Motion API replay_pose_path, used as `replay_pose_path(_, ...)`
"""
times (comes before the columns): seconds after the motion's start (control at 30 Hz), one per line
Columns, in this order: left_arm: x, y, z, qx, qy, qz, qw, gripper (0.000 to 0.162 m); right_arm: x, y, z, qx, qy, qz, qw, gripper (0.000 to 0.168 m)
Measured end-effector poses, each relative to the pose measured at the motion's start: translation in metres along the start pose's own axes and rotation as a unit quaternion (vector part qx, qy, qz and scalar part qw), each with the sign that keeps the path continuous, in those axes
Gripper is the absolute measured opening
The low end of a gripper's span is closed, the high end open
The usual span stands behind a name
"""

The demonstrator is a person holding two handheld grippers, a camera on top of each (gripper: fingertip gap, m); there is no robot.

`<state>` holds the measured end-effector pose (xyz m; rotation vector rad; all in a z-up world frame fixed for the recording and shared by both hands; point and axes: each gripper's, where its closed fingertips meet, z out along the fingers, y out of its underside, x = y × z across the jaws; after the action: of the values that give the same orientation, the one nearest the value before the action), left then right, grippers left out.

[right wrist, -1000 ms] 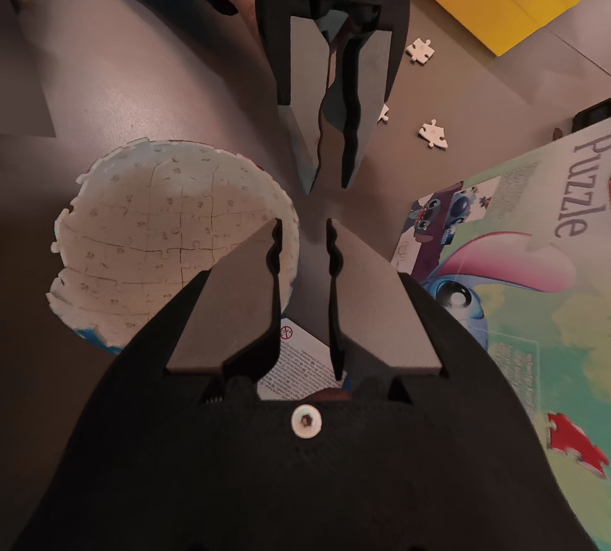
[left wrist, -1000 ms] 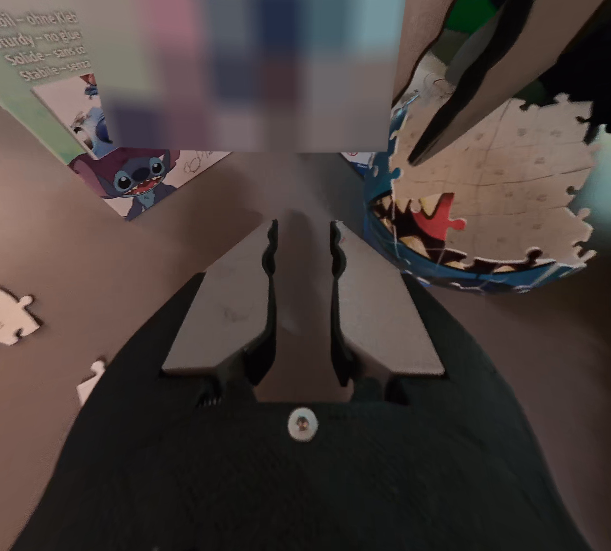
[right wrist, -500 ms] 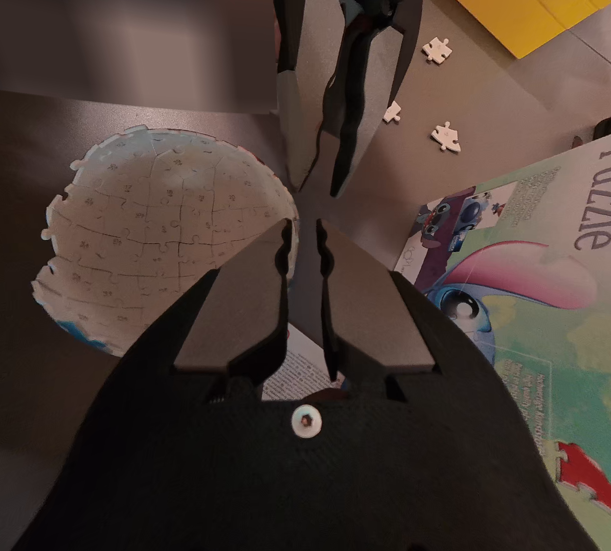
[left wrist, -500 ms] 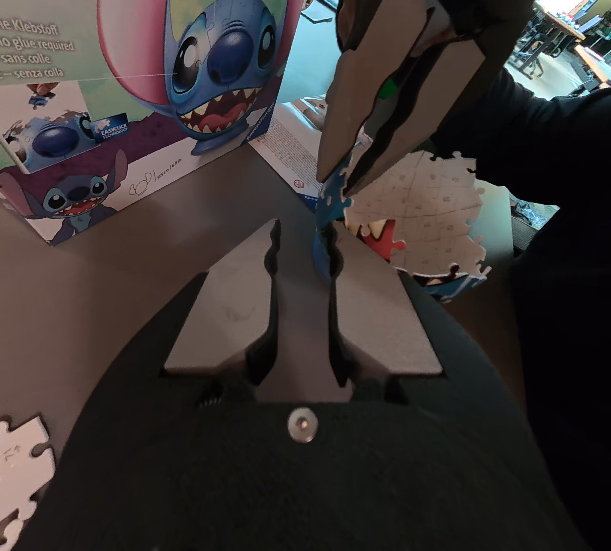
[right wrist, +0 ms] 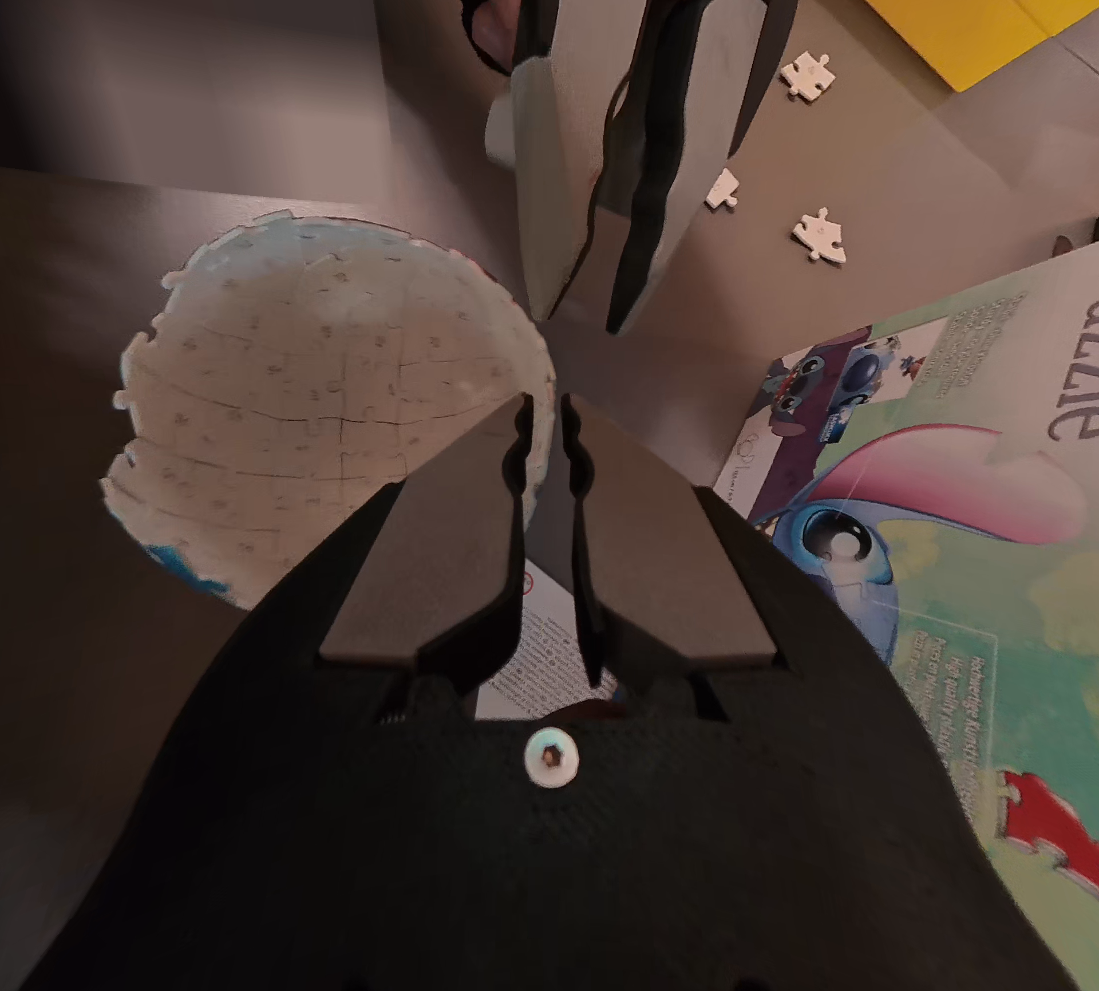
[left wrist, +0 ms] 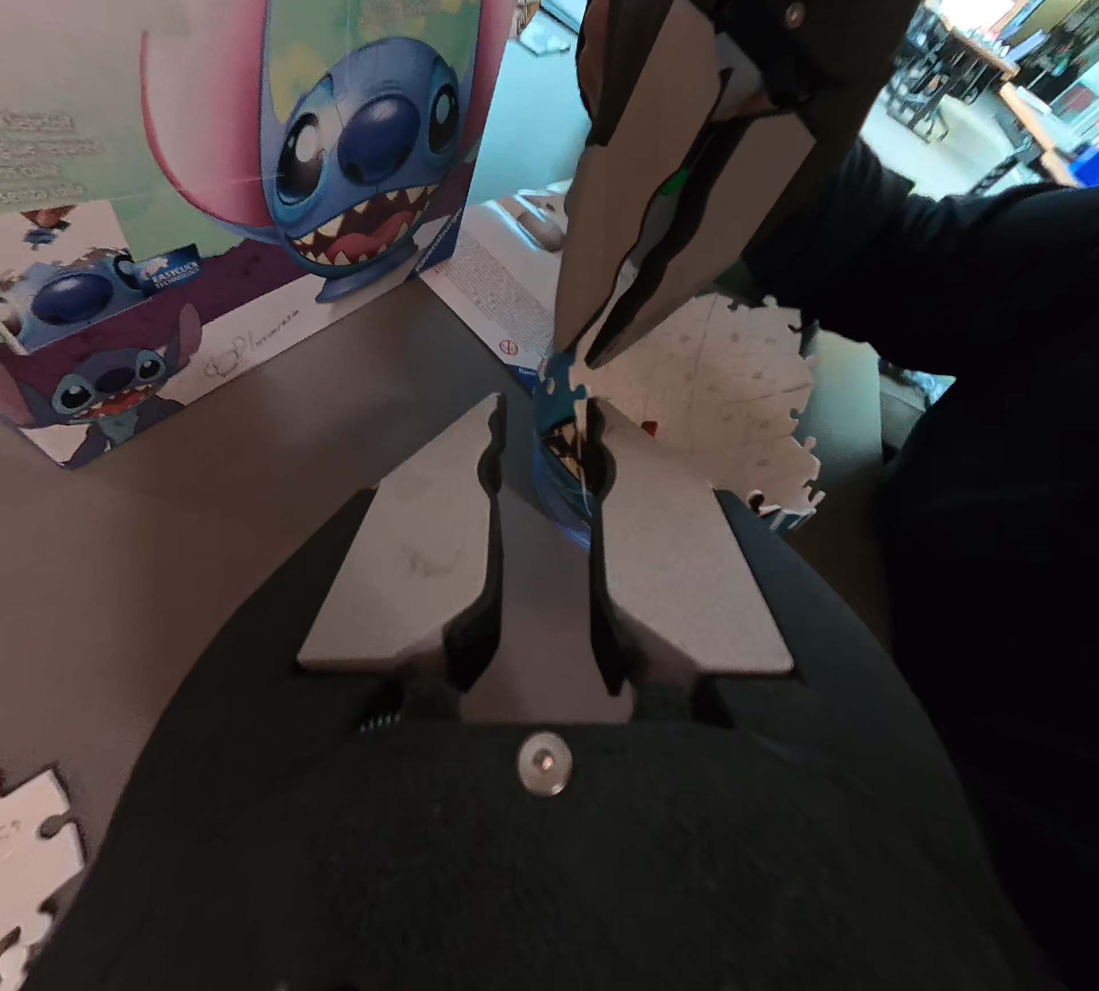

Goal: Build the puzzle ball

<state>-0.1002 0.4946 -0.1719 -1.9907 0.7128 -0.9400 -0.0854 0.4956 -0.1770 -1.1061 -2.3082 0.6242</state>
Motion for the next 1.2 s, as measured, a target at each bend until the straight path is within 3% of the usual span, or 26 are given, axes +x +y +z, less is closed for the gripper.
replay_pose_path(0.23,0.011,0.003,0.002,-0.042,0.028,-0.020,0.999,0.021,-0.001,0.002,0.008,-0.012,0.003,0.001,1.000,0.002)
replay_pose_path(0.4,0.016,0.003,0.002,-0.057,0.049,-0.022,0.997,0.007,-0.001,0.002,0.008,-0.013,0.005,0.001,1.000,0.000)
replay_pose_path(0.9,0.013,0.003,0.014,-0.109,0.048,-0.014,0.993,0.007,0.000,0.005,0.006,-0.013,0.000,0.005,1.000,0.000)
replay_pose_path(1.07,0.016,0.001,0.016,-0.120,0.064,-0.016,0.991,0.016,0.000,0.007,0.007,-0.013,-0.004,0.009,1.000,0.000)
replay_pose_path(1.2,0.010,0.003,0.018,-0.133,0.044,0.004,0.990,0.006,0.000,0.008,0.008,-0.016,-0.005,0.009,1.000,0.000)
